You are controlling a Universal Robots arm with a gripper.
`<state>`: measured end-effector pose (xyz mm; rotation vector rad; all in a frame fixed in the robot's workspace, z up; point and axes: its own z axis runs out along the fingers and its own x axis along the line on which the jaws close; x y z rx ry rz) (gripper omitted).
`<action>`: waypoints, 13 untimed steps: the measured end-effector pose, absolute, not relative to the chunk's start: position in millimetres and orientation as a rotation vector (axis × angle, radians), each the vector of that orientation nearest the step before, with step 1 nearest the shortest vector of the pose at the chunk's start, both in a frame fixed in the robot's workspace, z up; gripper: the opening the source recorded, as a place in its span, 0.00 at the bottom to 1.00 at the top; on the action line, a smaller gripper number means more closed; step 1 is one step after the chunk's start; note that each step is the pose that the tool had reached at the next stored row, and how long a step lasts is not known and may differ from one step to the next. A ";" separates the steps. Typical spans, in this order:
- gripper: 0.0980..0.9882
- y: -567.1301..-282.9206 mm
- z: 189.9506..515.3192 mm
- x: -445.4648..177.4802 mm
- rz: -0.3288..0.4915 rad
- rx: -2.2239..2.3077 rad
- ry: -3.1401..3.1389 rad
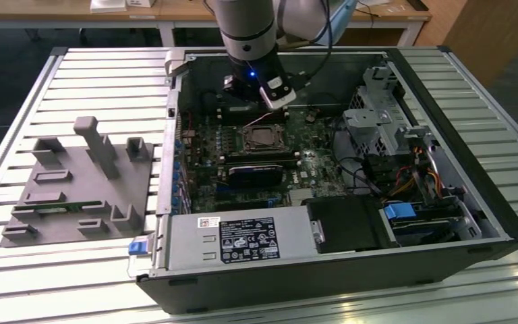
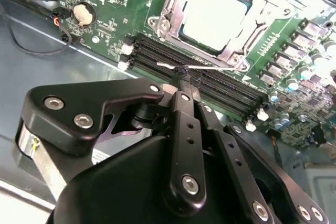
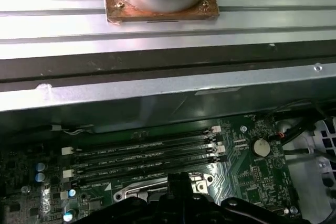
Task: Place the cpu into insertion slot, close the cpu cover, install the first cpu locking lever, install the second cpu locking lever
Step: 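Install the first cpu locking lever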
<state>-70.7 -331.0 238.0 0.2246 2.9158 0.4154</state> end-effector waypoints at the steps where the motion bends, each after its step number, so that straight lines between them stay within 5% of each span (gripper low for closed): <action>1: 0.01 -331.0 237.3 -70.7 0.412 0.224 2.914; 13: 0.01 -330.0 230.2 -71.4 0.366 0.228 2.912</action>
